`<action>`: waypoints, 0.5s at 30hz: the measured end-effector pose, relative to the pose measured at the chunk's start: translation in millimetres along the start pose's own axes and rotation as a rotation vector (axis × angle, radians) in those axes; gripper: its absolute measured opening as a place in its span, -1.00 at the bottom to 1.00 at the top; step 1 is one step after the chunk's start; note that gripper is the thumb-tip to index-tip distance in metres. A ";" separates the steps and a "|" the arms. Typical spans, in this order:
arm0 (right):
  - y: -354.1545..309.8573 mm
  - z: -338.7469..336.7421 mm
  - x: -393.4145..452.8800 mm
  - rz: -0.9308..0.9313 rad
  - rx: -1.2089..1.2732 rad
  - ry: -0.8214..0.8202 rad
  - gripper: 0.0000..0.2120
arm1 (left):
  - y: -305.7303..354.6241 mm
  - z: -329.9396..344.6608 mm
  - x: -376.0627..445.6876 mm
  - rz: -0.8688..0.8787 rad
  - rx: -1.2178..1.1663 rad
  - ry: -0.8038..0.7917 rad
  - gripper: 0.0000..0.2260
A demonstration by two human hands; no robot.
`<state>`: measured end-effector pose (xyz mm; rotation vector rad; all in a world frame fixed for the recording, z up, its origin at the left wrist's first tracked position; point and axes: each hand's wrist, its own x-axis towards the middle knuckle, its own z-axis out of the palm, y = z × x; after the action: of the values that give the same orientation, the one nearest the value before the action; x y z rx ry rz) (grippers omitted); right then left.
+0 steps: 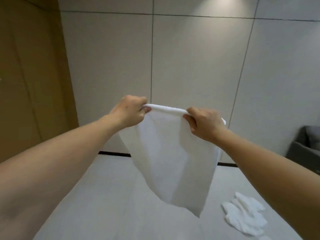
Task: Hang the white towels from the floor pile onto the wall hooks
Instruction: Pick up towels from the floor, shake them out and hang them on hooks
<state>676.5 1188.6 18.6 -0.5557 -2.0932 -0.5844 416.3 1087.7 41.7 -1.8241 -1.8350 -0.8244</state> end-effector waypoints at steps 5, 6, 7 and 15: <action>-49.0 116.5 113.4 -0.107 0.208 0.024 -0.84 | -121.5 -45.5 15.6 -0.171 0.137 0.004 -0.76; -62.3 138.0 135.4 -0.129 0.251 0.021 -0.84 | -144.6 -55.4 15.2 -0.220 0.169 0.011 -0.78; -75.4 155.9 154.0 -0.147 0.284 0.019 -0.83 | -164.5 -63.9 12.7 -0.268 0.186 0.014 -0.79; -241.4 293.0 283.3 -0.382 0.569 0.034 -0.81 | -322.5 -144.8 -49.5 -0.635 0.397 0.065 -0.82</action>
<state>205.2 1218.7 56.3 0.1801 -2.2133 -0.1778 82.6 966.4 78.0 -0.9669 -2.3617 -0.6376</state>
